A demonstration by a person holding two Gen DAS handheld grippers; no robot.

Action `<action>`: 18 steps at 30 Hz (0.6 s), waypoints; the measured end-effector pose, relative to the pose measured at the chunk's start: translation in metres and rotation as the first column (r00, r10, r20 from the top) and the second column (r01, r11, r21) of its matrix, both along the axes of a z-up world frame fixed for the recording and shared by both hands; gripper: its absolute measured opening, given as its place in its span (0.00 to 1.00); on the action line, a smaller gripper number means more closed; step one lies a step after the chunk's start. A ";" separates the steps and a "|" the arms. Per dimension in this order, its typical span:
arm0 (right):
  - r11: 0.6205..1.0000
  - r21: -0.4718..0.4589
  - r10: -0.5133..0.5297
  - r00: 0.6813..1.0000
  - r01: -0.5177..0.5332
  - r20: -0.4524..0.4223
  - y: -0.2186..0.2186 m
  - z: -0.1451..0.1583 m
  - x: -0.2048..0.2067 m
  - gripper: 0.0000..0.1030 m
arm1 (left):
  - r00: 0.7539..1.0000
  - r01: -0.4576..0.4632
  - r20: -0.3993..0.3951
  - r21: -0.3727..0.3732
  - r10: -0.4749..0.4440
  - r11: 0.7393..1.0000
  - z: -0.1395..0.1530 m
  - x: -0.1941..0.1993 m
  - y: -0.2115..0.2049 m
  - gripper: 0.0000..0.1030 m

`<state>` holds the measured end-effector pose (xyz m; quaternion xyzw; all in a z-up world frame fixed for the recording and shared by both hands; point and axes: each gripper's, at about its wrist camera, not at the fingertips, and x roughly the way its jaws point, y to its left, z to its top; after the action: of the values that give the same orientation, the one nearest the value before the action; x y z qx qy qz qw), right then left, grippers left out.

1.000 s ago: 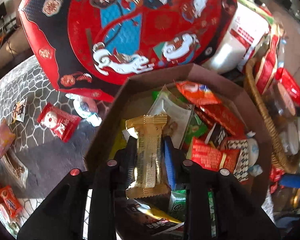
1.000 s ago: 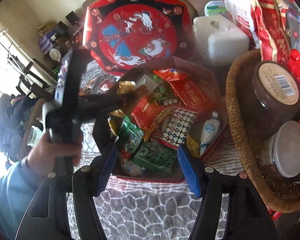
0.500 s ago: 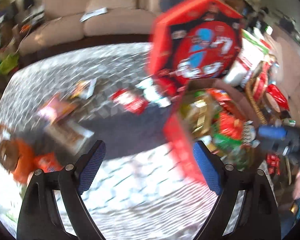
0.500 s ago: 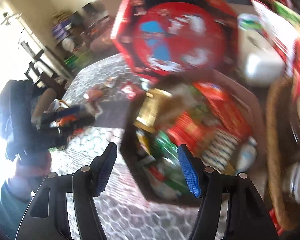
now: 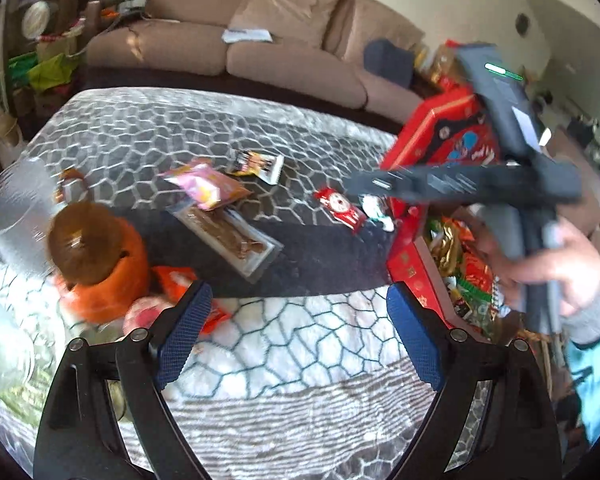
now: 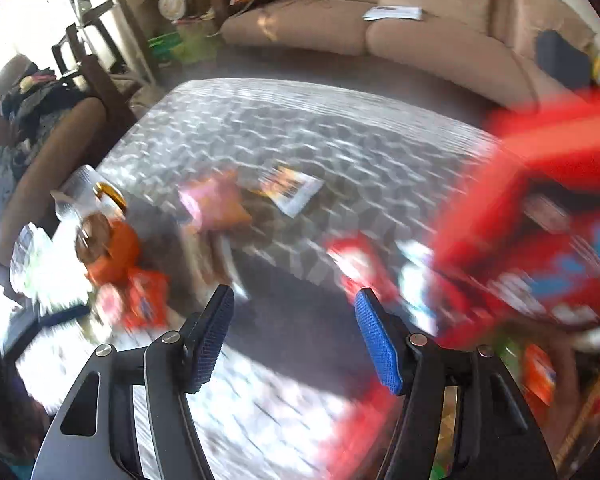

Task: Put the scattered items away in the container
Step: 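Grasp the pink wafer pack on the table with the right gripper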

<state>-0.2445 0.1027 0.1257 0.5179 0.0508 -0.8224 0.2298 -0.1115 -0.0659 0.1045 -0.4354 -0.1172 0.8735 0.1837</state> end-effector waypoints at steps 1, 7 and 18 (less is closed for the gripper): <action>1.000 -0.029 0.009 1.000 -0.009 0.025 -0.014 -0.006 -0.010 0.63 | 1.000 -0.006 -0.003 0.008 0.006 1.000 -0.001 0.003 -0.005 0.86; 0.993 -0.110 0.046 0.991 -0.032 0.130 -0.085 -0.041 -0.058 0.67 | 1.000 -0.018 -0.011 0.001 0.018 1.000 -0.010 0.011 -0.024 0.86; 0.989 0.037 0.141 0.985 -0.145 0.096 -0.139 -0.086 -0.084 0.55 | 0.998 -0.054 0.013 0.074 0.054 0.996 -0.006 0.001 -0.057 0.87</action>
<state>-0.3288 -0.0361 0.0398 0.5557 0.0952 -0.7774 0.2789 -0.1109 -0.1226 0.0981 -0.4296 -0.1623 0.8708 0.1754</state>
